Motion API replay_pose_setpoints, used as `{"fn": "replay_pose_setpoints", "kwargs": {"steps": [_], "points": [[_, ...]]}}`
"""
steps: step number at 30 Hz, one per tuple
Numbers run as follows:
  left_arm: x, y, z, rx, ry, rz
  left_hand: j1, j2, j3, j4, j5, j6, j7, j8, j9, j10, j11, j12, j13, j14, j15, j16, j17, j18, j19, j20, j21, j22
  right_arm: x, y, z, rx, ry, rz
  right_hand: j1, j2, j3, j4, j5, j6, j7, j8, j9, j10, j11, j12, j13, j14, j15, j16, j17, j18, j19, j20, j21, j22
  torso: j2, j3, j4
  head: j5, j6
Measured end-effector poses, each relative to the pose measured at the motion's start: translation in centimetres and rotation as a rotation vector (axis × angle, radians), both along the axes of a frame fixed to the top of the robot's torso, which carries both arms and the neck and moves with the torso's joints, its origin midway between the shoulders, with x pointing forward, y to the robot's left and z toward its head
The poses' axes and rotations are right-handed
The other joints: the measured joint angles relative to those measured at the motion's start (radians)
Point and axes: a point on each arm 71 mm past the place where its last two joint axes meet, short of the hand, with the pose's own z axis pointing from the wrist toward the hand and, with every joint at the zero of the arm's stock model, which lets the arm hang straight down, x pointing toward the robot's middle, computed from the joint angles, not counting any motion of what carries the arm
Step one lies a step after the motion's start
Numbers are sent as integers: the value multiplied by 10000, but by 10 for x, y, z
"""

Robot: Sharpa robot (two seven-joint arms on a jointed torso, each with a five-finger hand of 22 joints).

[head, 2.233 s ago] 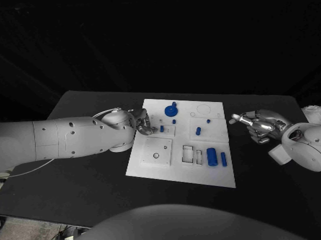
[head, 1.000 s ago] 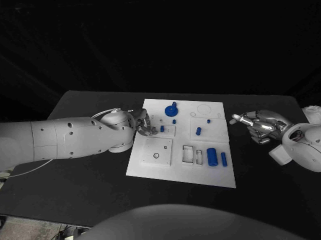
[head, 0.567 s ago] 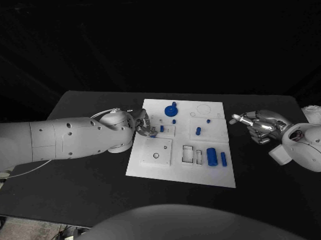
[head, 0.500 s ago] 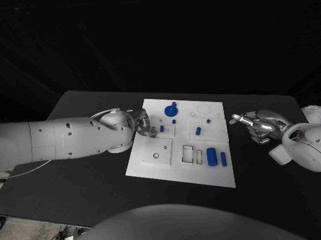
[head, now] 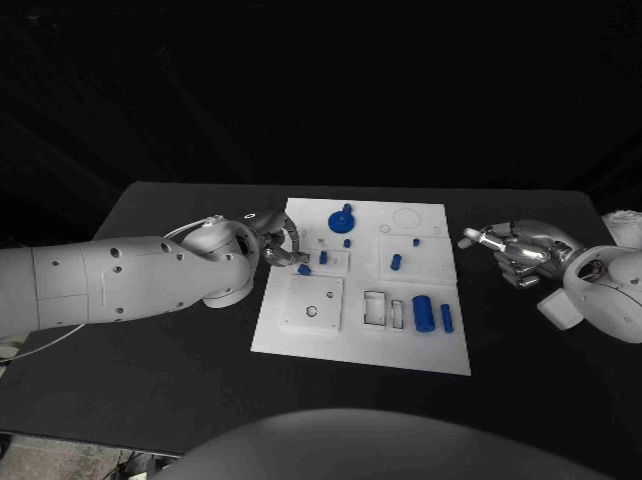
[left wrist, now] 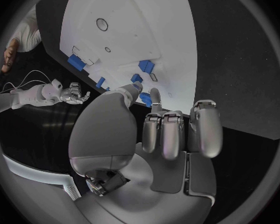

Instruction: Assemble the parts on the task board

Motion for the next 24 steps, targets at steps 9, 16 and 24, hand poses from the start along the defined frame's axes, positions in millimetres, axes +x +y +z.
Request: {"fn": "replay_pose_setpoints", "kwargs": {"steps": [9, 16, 24], "points": [[0, 9, 12, -534, -177, -545, 1320, -367, -349, -2, -264, -500, 541, -1688, -2218, 5, 292, 0, 0, 6, 249, 0, -1, -1, -12, 269, 1, -1, -1, 2, 0, 31, 3, 45, -10, -10, 0, 0, 0, 0, 0, 0, 0, 0, 0, 11, -1, 0, 0, 0, -1, 0, 0, 0, 0, 0, -8, 0, -2, 4, 0], [-2, 7, 9, -447, 291, -975, 2135, -40, -1869, 55, -264, -269, 675, -2553, -3900, 7, 397, 0, 0, 16, 377, 0, -1, 1, -15, 409, 0, -2, -2, 3, 1, 56, 9, 87, -8, -8, 0, 0, 0, 0, 0, 0, 1, 0, 0, 11, -2, 0, 0, 0, -2, 0, 0, 0, 0, 0, 3, 0, -3, 30, 0], [-2, 0, 6, -158, 601, -1424, 3037, 92, -2263, -41, -91, -11, 559, -2712, -4707, 7, 396, 0, 0, 16, 377, 0, -3, 2, -15, 409, 0, -3, -2, 4, 0, 61, 14, 95, 6, 6, 0, 0, 0, 0, 0, 0, 1, 0, 0, 22, -2, 0, 0, 0, -2, 0, 0, 0, 0, 0, 10, 1, -7, 15, 0]]}}
